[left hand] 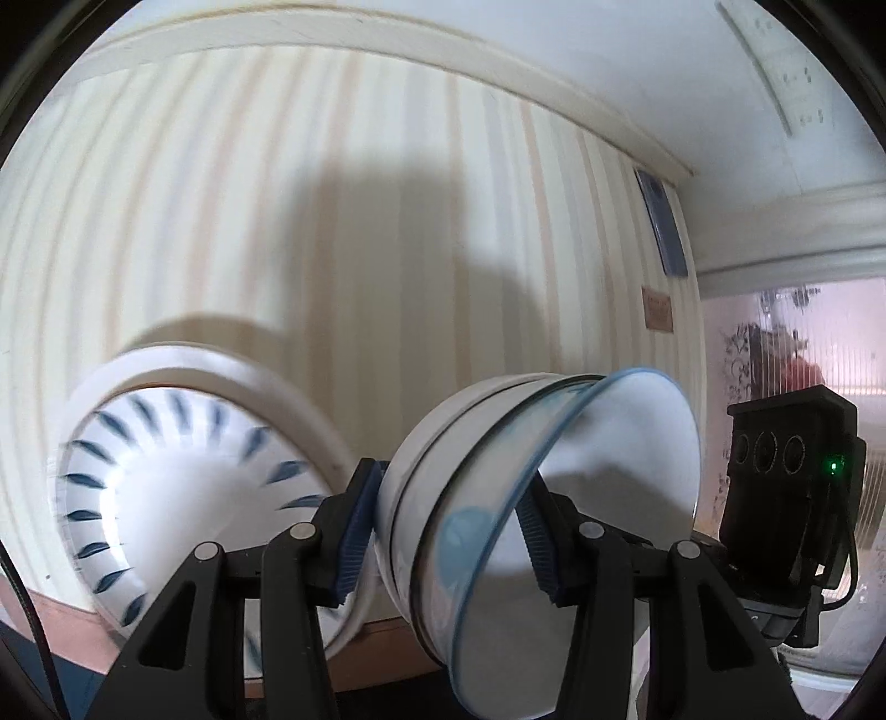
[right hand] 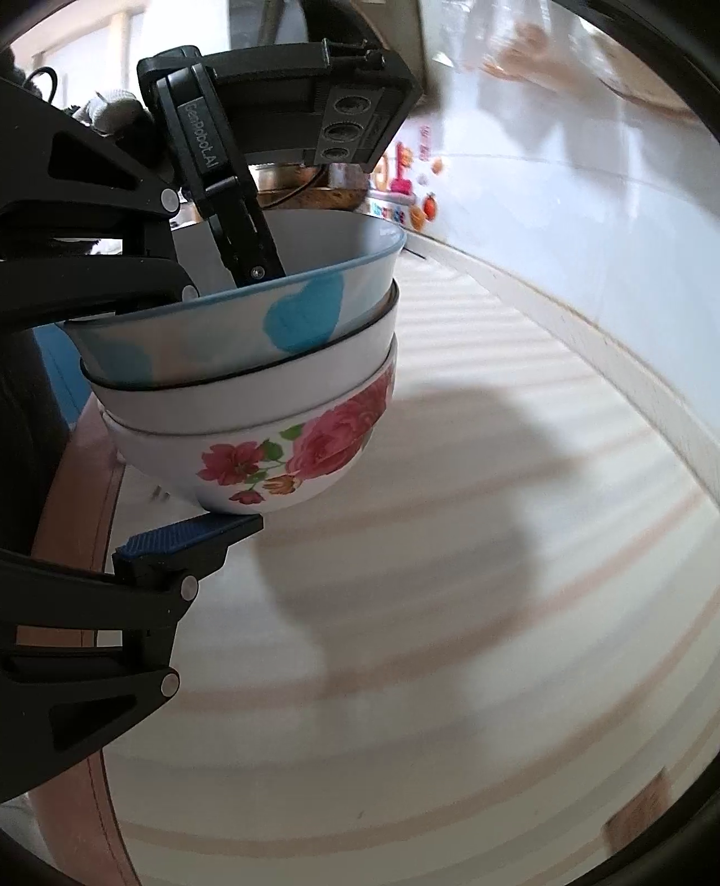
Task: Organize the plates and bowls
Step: 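Grip the rim of the nested bowl stack with both tools and lift, then lower the bowl stack onto the plate stack and open both tools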
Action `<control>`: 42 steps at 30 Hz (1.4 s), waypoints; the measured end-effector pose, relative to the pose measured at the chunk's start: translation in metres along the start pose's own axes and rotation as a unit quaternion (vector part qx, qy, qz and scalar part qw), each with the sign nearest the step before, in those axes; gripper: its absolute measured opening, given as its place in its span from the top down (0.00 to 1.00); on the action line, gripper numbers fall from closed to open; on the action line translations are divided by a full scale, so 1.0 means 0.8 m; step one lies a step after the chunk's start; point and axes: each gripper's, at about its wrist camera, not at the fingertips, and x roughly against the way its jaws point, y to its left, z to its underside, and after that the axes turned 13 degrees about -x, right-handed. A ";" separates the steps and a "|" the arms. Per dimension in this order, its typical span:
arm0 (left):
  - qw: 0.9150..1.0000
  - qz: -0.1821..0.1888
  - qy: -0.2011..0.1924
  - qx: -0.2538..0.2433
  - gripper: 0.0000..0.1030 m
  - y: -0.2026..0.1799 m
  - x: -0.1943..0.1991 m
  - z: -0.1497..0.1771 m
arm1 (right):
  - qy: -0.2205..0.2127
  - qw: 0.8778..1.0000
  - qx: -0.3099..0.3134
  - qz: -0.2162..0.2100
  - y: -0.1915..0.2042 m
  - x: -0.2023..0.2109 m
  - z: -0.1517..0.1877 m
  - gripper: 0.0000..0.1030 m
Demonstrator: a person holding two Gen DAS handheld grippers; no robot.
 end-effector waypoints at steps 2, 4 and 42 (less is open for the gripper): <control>1.000 -0.006 -0.009 0.012 0.56 0.012 0.012 0.005 | 0.010 1.000 0.015 0.000 0.020 -0.011 0.005 0.49; 0.999 -0.011 -0.018 0.025 0.56 0.028 0.024 0.012 | 0.022 0.999 0.025 -0.001 0.035 -0.024 0.009 0.49; 0.990 -0.032 -0.045 0.129 0.56 0.167 0.035 0.083 | 0.106 0.988 0.096 0.059 0.116 -0.194 0.056 0.49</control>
